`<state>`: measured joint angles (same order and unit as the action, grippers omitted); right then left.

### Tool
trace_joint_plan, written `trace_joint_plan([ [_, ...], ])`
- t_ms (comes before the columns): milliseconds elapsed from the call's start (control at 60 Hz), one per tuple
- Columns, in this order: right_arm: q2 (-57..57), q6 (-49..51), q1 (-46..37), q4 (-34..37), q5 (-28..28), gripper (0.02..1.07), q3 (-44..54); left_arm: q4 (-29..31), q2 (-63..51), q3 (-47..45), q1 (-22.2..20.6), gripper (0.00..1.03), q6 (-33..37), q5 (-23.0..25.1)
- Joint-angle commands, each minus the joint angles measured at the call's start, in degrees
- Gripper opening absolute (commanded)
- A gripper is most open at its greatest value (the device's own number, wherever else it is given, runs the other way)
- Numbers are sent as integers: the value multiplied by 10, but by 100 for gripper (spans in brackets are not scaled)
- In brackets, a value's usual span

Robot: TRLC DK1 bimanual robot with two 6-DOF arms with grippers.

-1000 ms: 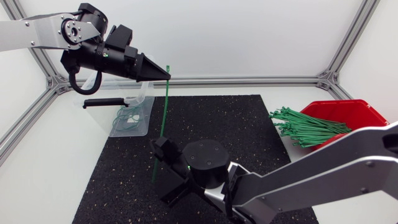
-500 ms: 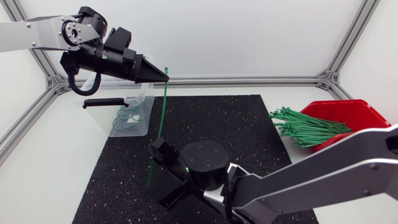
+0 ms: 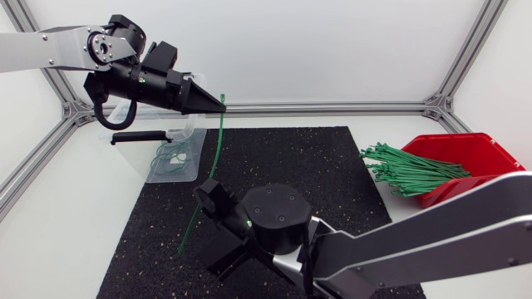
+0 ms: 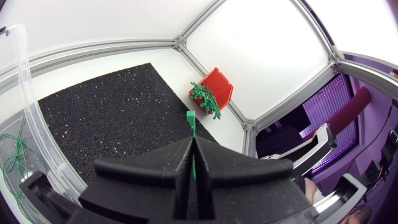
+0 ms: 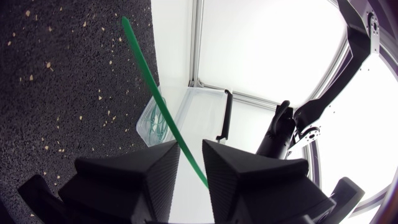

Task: Take a green cable tie from the red box, thread the tail through the head to close it, then place it in the transparent bin on the left.

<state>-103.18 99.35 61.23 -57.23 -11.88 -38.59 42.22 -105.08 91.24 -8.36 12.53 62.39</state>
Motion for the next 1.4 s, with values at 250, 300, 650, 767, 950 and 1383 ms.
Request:
trace_joint_plan([
  [250, -5, -7, 23, -5, -6, 31, -9, 16, -10, 4, 10, 3, 28, 8],
  [300, -9, -17, 30, -5, -11, 31, -4, 16, -10, 4, 12, 3, 28, 8],
  [650, -39, -45, 42, -6, -25, 33, 0, 34, -6, 13, 15, 3, 27, 32],
  [767, -35, -46, 40, -6, -25, 33, 0, 44, -9, 22, 20, 3, 25, 35],
  [950, -21, -46, 40, -6, -24, 37, 4, 51, -13, 25, 27, 3, 25, 38],
  [1383, 5, -50, 49, -7, -20, 37, 4, 54, -40, 7, 29, 3, 53, 38],
])
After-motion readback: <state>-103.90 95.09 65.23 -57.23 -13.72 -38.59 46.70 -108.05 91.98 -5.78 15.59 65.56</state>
